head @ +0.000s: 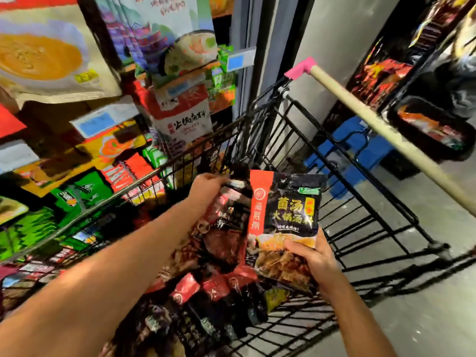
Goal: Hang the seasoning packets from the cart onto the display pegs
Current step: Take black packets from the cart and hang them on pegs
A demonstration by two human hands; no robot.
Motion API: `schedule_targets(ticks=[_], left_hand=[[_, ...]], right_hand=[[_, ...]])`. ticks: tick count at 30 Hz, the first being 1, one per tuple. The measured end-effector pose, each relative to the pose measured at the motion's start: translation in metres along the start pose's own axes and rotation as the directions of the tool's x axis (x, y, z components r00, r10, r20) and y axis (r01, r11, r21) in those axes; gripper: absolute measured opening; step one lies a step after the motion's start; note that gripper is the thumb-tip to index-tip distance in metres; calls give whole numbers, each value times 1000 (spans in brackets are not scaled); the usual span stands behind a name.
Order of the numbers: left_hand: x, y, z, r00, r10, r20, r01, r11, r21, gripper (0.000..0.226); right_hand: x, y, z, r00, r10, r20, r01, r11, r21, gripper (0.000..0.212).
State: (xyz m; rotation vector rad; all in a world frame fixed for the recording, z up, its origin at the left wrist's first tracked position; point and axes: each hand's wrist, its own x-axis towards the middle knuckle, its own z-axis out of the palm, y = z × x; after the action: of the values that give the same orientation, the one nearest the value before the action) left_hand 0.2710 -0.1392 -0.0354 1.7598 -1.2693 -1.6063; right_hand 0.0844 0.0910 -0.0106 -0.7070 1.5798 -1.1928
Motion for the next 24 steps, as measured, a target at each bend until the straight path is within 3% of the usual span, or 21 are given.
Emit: schedule_targets(ticks=[2, 6, 8, 9, 11, 12, 18, 24], left_hand=[[30, -1, 16, 998, 25, -57, -16, 988, 153, 50], [92, -23, 52, 994, -83, 71, 74, 990, 120, 77], [110, -36, 61, 986, -138, 97, 119, 976, 180, 107], [107, -33, 62, 984, -145, 101, 128, 978, 163, 100], [71, -19, 55, 983, -169, 78, 150, 967, 204, 40], [54, -16, 51, 980, -189, 68, 169, 958, 233, 26], [57, -73, 8, 979, -198, 51, 176, 943, 282, 48], [28, -87, -24, 995, -71, 68, 31, 885, 465, 33]], right_hand=[[-1, 4, -8, 998, 24, -58, -23, 999, 23, 58], [-4, 11, -19, 993, 55, -104, -53, 998, 20, 60], [-6, 12, -21, 991, 78, -113, -79, 997, -6, 65], [-7, 12, -22, 990, 89, -113, -91, 996, -17, 68], [-9, 12, -23, 989, 96, -116, -99, 995, -20, 67], [-9, 13, -23, 989, 97, -111, -99, 995, -9, 66], [-14, 10, -17, 991, 114, -73, -117, 992, -44, 67], [-15, -2, -23, 994, 70, -89, -70, 998, 6, 69]])
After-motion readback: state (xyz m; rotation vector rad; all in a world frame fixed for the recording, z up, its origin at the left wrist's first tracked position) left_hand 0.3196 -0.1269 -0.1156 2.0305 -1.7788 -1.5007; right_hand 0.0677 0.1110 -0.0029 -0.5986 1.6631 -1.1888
